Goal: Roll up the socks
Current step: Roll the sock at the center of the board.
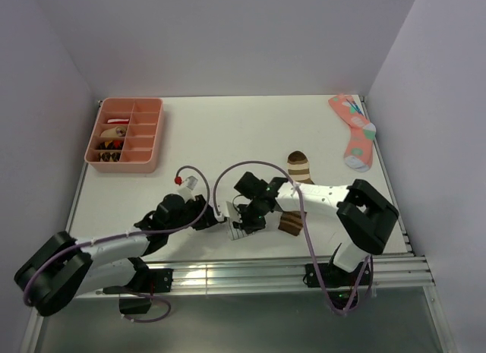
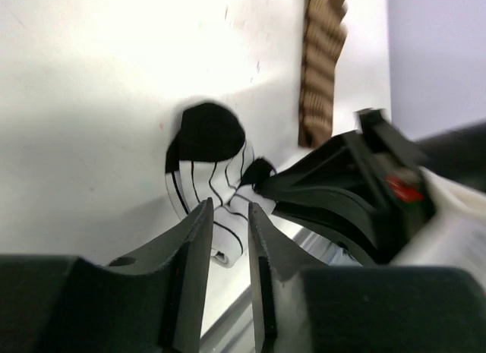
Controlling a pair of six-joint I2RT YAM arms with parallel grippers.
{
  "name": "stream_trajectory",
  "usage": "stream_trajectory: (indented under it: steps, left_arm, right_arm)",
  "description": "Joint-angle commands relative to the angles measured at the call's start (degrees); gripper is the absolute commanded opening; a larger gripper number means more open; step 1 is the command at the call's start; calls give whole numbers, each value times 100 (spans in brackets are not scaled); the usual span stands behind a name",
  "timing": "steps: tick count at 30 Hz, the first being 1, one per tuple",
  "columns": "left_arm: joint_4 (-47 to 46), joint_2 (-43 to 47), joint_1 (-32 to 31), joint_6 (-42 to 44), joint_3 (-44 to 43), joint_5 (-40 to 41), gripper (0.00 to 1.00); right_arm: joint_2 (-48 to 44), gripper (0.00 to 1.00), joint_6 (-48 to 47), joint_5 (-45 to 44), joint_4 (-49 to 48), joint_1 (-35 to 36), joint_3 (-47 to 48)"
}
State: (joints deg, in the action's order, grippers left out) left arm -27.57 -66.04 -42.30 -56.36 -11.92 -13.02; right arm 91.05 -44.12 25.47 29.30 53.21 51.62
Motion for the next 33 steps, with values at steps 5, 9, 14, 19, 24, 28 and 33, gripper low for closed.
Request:
stream_trajectory:
  steps: [5, 9, 14, 19, 24, 28, 33]
  left_arm:
    - [165, 1383, -505, 503, 550, 1484, 34]
    - [-212, 1568, -902, 704, 911, 1951, 36]
    - [-152, 1419, -1358, 1161, 683, 2347, 39]
    - [-477, 1252, -1465, 1627, 569, 2374, 46]
    - [-495, 463, -1745, 2092, -64, 2628, 48]
    - [-565, 13, -2001, 2392, -407, 2507, 50]
    - [-486, -347, -2106, 2717, -671, 2005, 51]
  right_arm:
    - [1353, 13, -589, 1117, 1990, -680, 1297]
    - [2021, 13, -809, 1582, 2975, -988, 2131]
    - [2804, 13, -703, 1610, 3581, -1155, 2651]
    - [3261, 13, -389, 1540, 3706, -1181, 2968]
    - [3499, 13, -185, 1478, 3846, -1190, 3170]
    - [3587, 13, -115, 1408, 3864, -1182, 3197]
    - [3613, 13, -18, 1337, 3767, -1199, 3197]
